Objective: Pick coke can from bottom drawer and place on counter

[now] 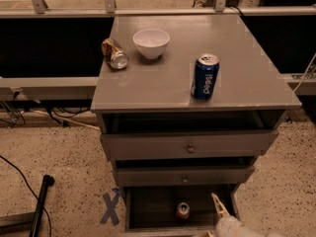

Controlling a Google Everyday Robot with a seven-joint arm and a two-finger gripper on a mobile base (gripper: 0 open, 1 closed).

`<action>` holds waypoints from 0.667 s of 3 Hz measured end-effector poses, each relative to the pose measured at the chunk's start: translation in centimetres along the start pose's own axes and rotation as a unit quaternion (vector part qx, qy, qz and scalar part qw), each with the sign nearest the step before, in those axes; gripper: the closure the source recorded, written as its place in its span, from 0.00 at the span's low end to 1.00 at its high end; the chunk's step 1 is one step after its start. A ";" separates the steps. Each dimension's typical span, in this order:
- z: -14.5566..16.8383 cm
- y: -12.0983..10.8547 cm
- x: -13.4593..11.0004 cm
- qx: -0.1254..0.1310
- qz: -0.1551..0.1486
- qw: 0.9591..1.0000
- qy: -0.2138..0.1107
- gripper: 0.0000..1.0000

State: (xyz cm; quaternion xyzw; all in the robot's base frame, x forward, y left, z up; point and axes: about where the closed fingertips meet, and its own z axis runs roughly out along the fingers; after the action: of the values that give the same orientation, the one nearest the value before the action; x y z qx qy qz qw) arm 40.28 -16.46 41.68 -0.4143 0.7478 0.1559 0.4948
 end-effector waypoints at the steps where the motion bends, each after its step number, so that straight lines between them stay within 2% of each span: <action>1: 0.0 0.0 0.0 0.001 0.000 1.000 0.000 0.00; 2: 1.2 -0.2 1.1 0.021 -0.007 1.000 0.017 0.00</action>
Offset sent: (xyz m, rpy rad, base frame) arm 0.0253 -0.0020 -0.0569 -0.1662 -0.0330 -0.1484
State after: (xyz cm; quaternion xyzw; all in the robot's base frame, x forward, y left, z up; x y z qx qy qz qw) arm 40.99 -16.38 40.22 -0.4113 0.7562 0.1297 0.4921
